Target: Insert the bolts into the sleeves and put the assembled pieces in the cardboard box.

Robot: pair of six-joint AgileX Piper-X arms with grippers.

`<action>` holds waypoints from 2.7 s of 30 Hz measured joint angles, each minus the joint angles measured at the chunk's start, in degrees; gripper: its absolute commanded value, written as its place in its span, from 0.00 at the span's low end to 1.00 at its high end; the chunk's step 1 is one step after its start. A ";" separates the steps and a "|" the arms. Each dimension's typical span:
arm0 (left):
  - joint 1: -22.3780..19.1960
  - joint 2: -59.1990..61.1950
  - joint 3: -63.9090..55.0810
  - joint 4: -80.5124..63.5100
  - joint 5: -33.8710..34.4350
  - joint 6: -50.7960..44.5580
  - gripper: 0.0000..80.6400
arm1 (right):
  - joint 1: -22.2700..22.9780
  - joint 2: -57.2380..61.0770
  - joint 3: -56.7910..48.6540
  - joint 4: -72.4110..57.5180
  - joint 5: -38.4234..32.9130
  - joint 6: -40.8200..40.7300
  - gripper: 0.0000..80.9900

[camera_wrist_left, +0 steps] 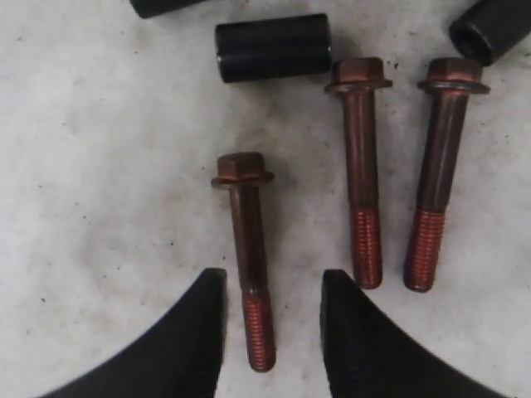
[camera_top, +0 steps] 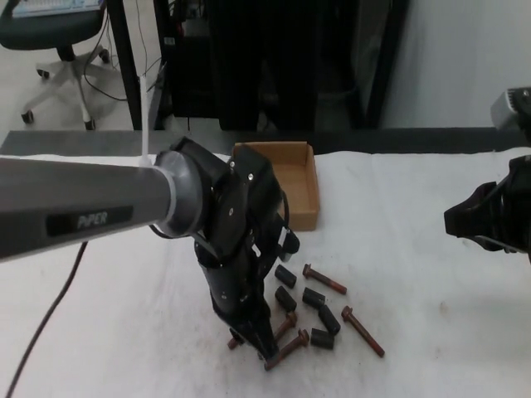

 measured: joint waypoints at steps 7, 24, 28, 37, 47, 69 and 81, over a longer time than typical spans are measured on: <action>0.00 0.76 0.00 -3.26 0.32 0.00 0.44 | 0.00 0.00 0.00 0.00 0.00 0.00 0.30; 0.00 3.21 -0.05 -5.63 0.35 0.85 0.44 | 0.00 0.00 0.00 0.00 0.00 0.00 0.30; 0.00 3.92 -0.42 -5.51 0.35 0.85 0.44 | 0.00 0.00 0.00 0.00 0.00 0.00 0.30; 0.00 4.18 -0.99 -5.48 0.41 0.85 0.44 | 0.00 0.00 0.00 0.00 0.00 0.00 0.30; 0.00 4.64 -1.69 -5.95 0.49 0.85 0.44 | 0.00 0.00 0.00 0.00 0.00 0.00 0.30; 3.21 -1.09 -13.71 2.13 3.93 -5.88 0.00 | 1.32 0.00 0.00 -0.87 -1.69 0.00 0.30; 17.51 -15.48 -14.62 2.28 9.57 -13.45 0.00 | 13.96 10.62 -4.55 -7.22 -3.52 -2.48 0.30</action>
